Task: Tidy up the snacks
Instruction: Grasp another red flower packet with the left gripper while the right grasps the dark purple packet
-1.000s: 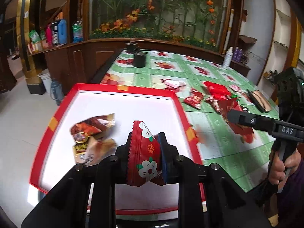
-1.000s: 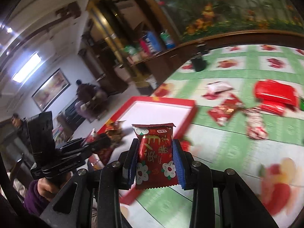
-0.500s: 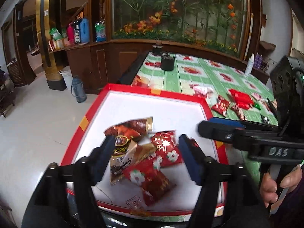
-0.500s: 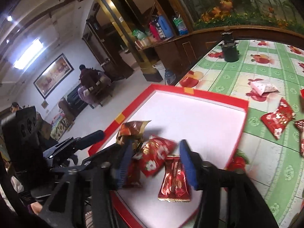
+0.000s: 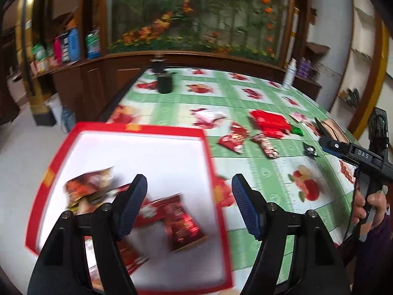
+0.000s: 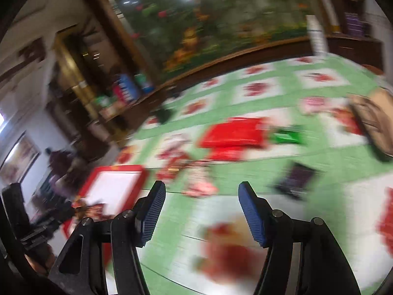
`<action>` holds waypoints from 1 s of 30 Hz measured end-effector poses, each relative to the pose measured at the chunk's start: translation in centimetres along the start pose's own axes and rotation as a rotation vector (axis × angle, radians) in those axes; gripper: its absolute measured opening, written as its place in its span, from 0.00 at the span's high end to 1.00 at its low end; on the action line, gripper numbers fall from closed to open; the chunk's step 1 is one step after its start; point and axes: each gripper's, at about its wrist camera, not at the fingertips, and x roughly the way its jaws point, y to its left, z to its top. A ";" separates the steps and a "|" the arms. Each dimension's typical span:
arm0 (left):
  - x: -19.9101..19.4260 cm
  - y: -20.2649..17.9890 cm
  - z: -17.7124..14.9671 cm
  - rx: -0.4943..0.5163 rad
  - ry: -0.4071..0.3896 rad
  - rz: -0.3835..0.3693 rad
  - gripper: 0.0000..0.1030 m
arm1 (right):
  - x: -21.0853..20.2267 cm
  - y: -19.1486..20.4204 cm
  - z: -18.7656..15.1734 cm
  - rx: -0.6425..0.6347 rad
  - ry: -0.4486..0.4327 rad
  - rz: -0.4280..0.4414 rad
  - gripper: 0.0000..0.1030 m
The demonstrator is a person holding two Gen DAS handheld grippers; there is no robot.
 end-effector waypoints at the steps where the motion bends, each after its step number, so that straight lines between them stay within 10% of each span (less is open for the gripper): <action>1: 0.6 -0.9 0.3 0.019 0.004 -0.013 0.31 | -0.9 -1.4 -0.2 0.013 -0.002 -0.029 0.37; 11: 4.3 -7.7 1.0 0.118 0.077 -0.106 0.31 | -3.0 -7.5 -1.4 0.073 0.048 -0.143 0.37; 30: 12.3 -7.6 6.5 0.311 0.120 -0.063 0.31 | 4.7 -5.0 0.8 0.107 0.153 -0.451 0.43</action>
